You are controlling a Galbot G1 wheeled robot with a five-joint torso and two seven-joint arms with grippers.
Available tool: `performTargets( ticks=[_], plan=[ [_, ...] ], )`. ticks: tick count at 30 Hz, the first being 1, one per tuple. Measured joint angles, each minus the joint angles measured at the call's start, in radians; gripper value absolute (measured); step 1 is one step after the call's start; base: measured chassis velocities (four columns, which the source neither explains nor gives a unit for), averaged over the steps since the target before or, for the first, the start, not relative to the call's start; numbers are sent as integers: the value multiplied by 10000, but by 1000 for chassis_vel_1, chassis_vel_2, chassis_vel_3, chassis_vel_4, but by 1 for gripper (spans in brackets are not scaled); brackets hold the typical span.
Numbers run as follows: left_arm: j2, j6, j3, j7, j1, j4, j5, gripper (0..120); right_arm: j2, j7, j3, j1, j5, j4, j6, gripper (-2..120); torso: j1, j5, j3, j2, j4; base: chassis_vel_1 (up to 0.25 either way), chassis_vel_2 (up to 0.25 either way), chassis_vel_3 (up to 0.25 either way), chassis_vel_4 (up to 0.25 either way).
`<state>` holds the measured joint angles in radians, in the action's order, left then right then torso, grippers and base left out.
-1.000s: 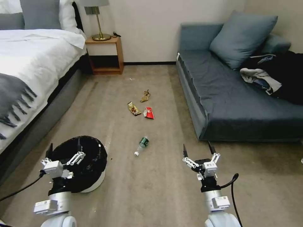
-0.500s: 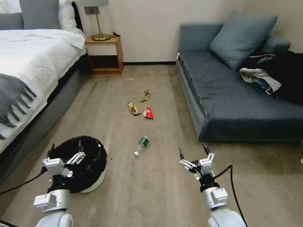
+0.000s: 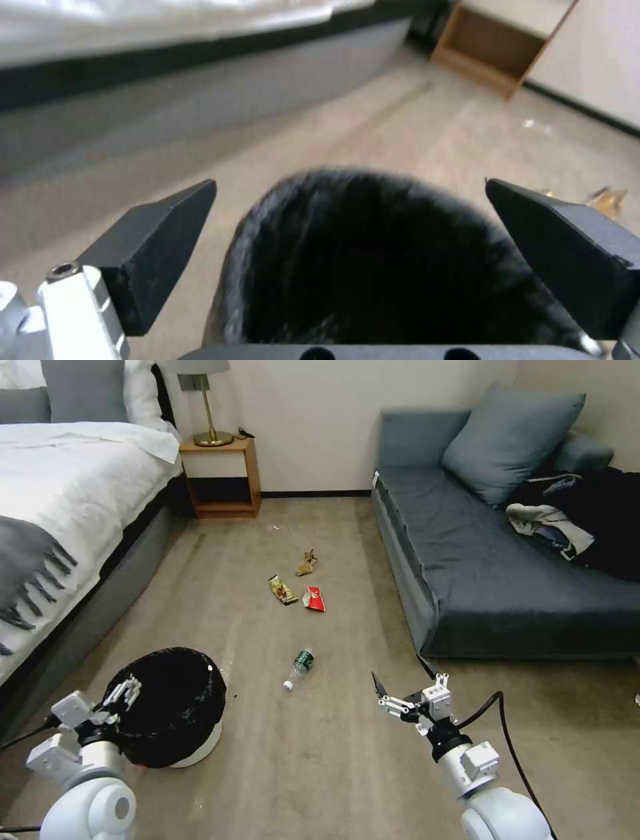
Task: Pick up the trash bin, then pick up the garbage on the floor and place it into the trash bin.
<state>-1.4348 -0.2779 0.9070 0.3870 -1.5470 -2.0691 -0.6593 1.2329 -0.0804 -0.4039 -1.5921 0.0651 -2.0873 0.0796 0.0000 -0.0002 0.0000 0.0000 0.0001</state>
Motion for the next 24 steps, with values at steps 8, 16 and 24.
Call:
performTargets(
  ticks=[8, 16, 24],
  plan=[
    [90, -1283, 149, 422, 560, 687, -859, 100, -137, 61, 2, 74, 0, 19, 414, 100, 0, 2, 0, 0, -1, 0, 0, 0, 0],
    [60, -2263, 163, 885, 727, 1003, -607, 100, -168, 118, -22, 42, 22, 82, 672, 100, 0, 2, 0, 0, 0, 0, 0, 0, 0],
    [116, -2417, 77, 1200, 1098, 1679, -685, 100, -142, 115, 1, 46, 0, 204, 832, 100, 0, 1, 0, 0, -1, 0, 0, 0, 0]
  ],
)
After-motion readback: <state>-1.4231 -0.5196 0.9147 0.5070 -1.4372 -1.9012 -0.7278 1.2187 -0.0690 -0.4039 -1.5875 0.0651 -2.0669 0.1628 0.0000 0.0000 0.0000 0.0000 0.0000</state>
